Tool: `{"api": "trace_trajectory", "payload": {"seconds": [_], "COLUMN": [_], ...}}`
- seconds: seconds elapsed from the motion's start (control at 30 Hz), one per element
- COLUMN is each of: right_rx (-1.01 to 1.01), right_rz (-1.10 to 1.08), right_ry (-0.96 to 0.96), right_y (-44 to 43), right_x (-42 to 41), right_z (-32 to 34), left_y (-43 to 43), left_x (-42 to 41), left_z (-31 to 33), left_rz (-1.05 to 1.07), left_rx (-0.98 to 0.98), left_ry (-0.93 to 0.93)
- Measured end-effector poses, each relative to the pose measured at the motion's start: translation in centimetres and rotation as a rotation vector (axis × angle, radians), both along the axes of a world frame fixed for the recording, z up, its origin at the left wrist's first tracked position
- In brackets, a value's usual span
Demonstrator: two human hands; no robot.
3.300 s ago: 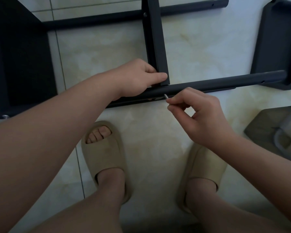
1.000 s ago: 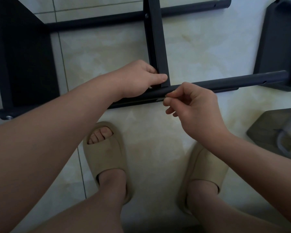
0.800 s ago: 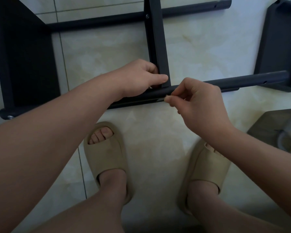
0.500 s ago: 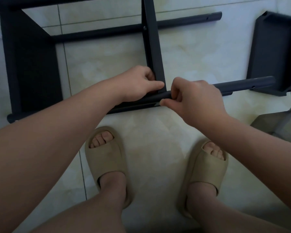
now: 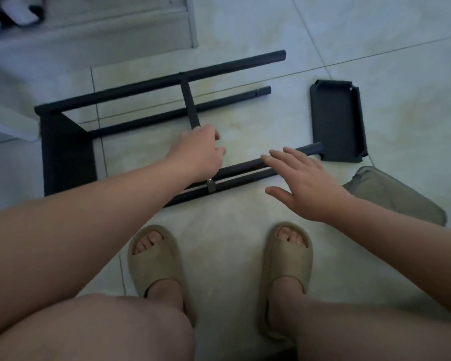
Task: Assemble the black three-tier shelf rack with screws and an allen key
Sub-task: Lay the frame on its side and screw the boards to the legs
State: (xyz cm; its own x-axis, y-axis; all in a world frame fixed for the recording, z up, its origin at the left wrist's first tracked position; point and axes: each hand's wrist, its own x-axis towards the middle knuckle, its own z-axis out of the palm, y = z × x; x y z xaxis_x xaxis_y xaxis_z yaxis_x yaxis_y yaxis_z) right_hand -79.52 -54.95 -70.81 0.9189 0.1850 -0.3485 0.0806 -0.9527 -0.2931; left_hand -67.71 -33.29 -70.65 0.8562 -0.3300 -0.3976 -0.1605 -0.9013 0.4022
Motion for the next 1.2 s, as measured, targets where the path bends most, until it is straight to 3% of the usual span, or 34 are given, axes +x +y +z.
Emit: {"api": "trace_trajectory", "payload": {"seconds": [0.23,0.43,0.67,0.9,1.2], "right_rx": [-0.208,-0.208,-0.067,-0.013,-0.059], "right_rz": [-0.16,-0.319,-0.464,-0.554,-0.549], "right_ry": [0.013,0.063,0.211,0.324,0.258], "right_y": [-9.8,-16.7,-20.1,-21.5,-21.0], "right_x": [-6.0,-10.0,-11.6,-10.6,-9.4], "right_z": [-1.0,-4.3,-9.5,-13.7,-17.1], "left_y": [-10.2,-18.3,-24.4,-26.2,-26.0], "left_x": [-2.9,-4.8,-8.3,-10.4,-10.2], "left_z": [2.0,-0.8,-6.8,-10.0,-10.5], "left_rz": [-0.412,-0.554,-0.481,-0.334,-0.3], "left_rx": [0.013,0.057,0.012,-0.118,-0.153], "left_ry": [0.12,0.282,0.511,0.595,0.62]}}
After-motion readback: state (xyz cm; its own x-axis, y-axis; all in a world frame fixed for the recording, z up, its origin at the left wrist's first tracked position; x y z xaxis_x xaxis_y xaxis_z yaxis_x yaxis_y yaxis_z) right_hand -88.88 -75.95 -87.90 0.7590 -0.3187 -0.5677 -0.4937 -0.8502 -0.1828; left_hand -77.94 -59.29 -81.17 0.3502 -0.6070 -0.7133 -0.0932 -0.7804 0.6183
